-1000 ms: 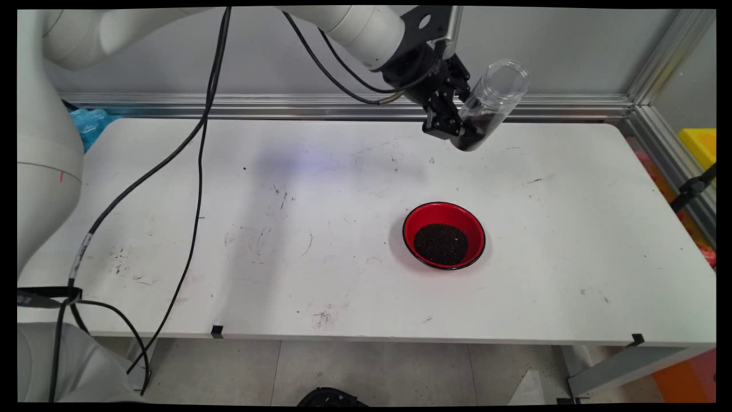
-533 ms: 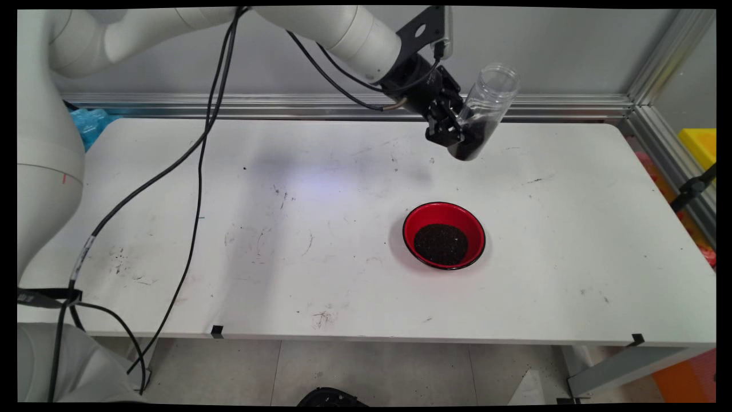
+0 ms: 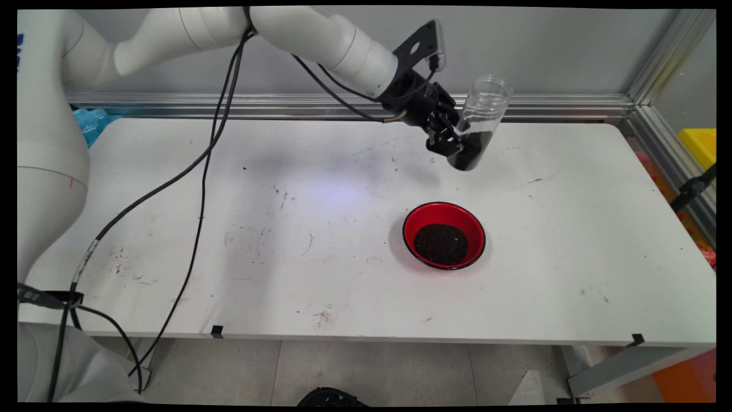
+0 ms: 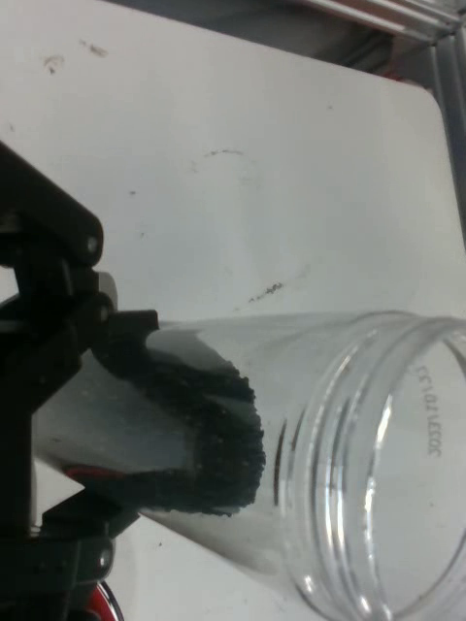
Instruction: Pour the black seasoning powder in the red bowl, then place the picked object on the table
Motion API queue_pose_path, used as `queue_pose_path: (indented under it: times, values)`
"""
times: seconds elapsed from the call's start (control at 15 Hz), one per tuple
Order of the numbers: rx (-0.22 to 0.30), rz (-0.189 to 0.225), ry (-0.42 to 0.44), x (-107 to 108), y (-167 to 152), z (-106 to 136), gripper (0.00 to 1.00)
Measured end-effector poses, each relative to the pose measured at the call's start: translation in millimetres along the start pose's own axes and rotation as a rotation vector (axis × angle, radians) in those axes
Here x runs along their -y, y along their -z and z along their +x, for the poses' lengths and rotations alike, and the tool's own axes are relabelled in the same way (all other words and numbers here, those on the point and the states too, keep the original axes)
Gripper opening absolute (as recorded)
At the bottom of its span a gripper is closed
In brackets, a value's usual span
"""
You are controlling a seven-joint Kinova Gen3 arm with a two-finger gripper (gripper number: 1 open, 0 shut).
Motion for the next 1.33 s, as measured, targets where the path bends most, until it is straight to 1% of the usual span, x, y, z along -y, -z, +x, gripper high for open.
queue_pose_path:
  times: [0.4,1.0,1.33]
  values:
    - [-0.014,-0.006,0.028,6,-14,-27,0.00]
    - [0.034,-0.008,0.058,13,-26,-65,0.00]
    - [0.040,-0.007,0.063,16,-31,-77,0.00]
